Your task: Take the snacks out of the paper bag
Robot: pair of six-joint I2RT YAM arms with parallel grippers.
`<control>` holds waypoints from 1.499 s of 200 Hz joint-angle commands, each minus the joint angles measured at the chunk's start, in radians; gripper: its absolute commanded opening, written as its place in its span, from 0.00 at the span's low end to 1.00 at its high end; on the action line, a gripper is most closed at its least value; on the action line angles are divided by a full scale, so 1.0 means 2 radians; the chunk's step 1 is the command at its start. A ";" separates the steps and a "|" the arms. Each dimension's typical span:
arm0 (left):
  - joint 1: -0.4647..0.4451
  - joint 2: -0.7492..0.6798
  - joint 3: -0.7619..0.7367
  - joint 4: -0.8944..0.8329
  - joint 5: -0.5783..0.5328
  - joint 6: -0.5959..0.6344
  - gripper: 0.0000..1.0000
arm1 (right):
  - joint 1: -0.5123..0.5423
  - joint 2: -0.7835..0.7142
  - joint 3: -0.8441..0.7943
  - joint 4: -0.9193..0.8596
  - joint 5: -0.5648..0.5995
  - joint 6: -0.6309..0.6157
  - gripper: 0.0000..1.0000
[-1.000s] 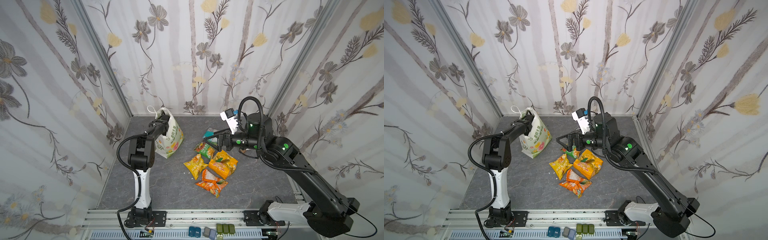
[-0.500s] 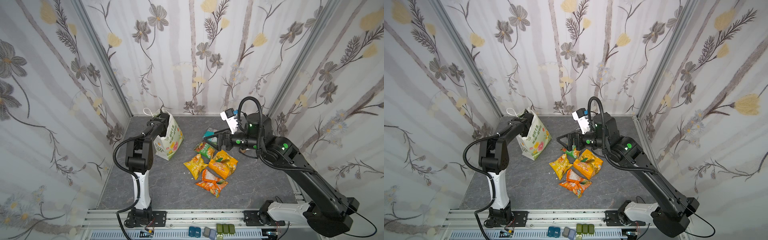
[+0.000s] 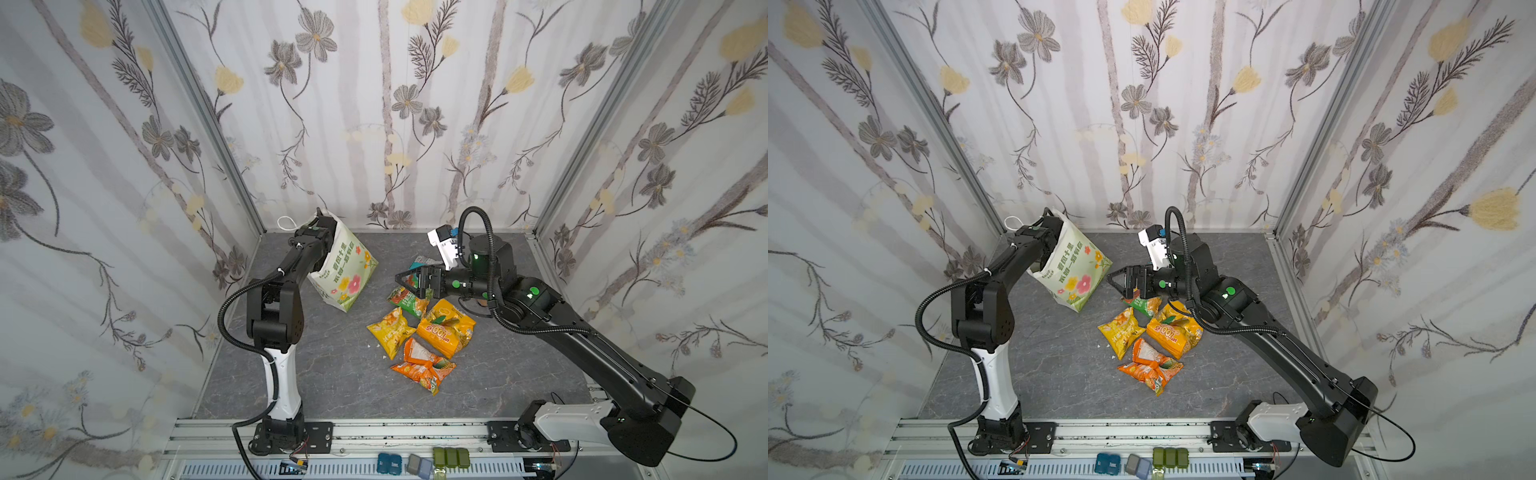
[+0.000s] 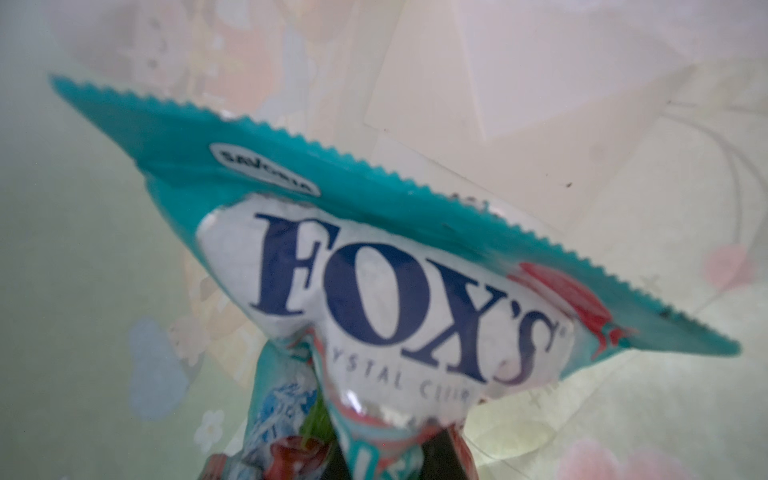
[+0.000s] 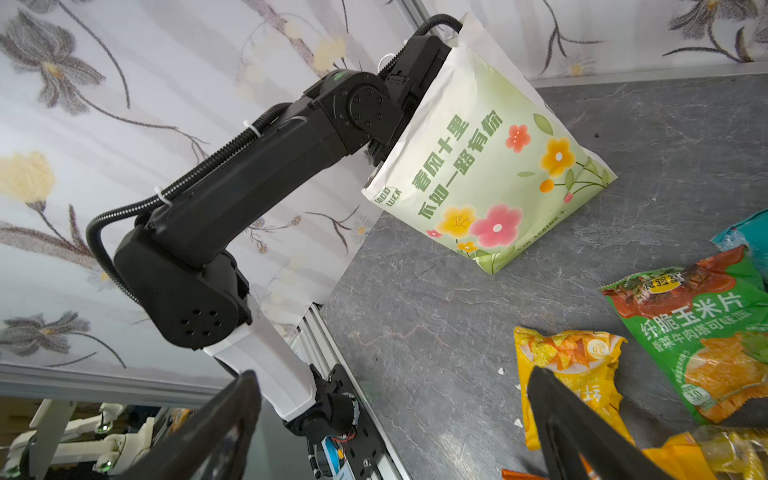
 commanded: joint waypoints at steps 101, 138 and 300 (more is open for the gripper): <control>-0.004 -0.014 -0.022 0.004 0.011 0.008 0.00 | -0.022 0.432 0.421 0.047 0.009 0.052 0.96; -0.003 -0.015 -0.025 0.007 0.015 0.007 0.00 | -0.024 0.464 0.424 0.070 -0.006 0.070 0.93; -0.007 -0.023 0.025 -0.021 -0.012 0.020 0.00 | -0.027 0.525 0.441 0.049 -0.016 0.095 0.93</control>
